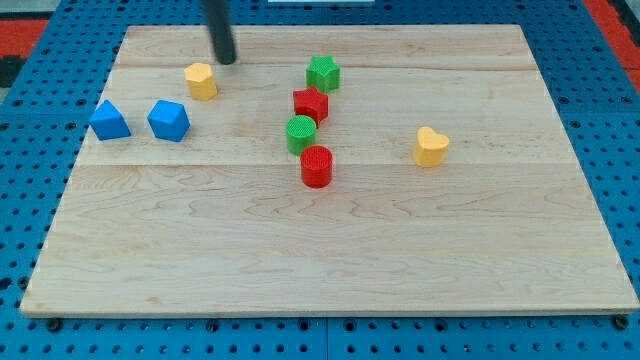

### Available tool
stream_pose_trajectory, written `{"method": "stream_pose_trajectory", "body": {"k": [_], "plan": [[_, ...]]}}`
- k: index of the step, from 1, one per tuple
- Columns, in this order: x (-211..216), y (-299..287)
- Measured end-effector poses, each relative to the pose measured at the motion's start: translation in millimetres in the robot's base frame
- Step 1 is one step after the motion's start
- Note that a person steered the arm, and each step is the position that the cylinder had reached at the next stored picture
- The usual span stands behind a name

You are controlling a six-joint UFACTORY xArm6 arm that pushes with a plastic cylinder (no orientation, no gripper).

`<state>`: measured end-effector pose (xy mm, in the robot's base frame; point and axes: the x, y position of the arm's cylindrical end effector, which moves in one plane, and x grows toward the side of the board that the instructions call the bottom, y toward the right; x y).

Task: Push the yellow heart below the blue cube

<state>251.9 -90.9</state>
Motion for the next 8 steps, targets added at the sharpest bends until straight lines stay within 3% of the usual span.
{"method": "stream_pose_trajectory", "body": {"k": [1, 2, 4, 5, 7, 8], "plan": [[-13.7, 117.4], [47.9, 207.0], [168.0, 178.7], [165.1, 234.6], [150.8, 288.5], [166.4, 319.3]]}}
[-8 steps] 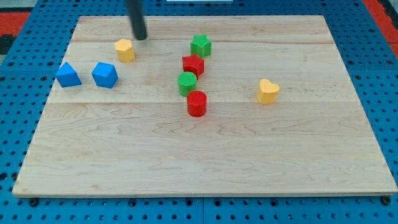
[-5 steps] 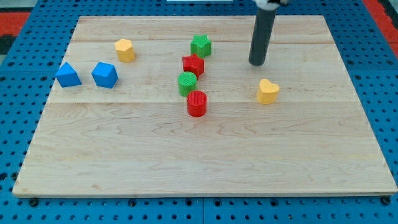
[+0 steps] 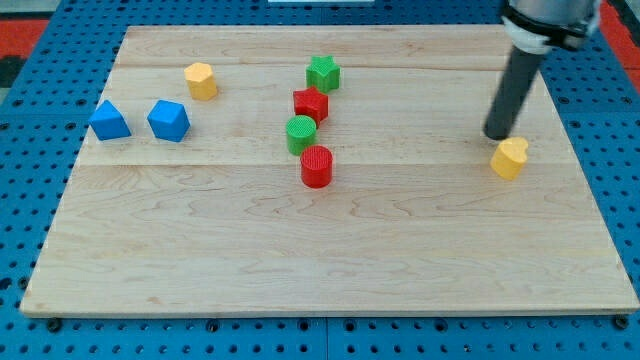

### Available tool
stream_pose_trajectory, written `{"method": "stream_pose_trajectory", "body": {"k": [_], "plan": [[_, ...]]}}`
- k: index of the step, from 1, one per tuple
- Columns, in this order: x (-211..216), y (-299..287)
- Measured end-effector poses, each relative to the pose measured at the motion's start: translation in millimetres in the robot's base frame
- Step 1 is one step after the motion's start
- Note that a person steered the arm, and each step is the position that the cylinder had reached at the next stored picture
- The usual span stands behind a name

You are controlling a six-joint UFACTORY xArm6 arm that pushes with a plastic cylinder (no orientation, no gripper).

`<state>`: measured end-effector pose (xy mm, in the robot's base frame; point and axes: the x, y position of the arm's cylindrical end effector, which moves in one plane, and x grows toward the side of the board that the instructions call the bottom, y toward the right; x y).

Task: Push the yellow heart below the blue cube

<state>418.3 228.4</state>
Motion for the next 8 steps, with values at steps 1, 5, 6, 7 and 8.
{"method": "stream_pose_trajectory", "body": {"k": [1, 5, 6, 7, 8], "plan": [[51.0, 25.5], [72.4, -276.2], [73.5, -347.7], [91.6, -361.6], [81.9, -393.3]]}}
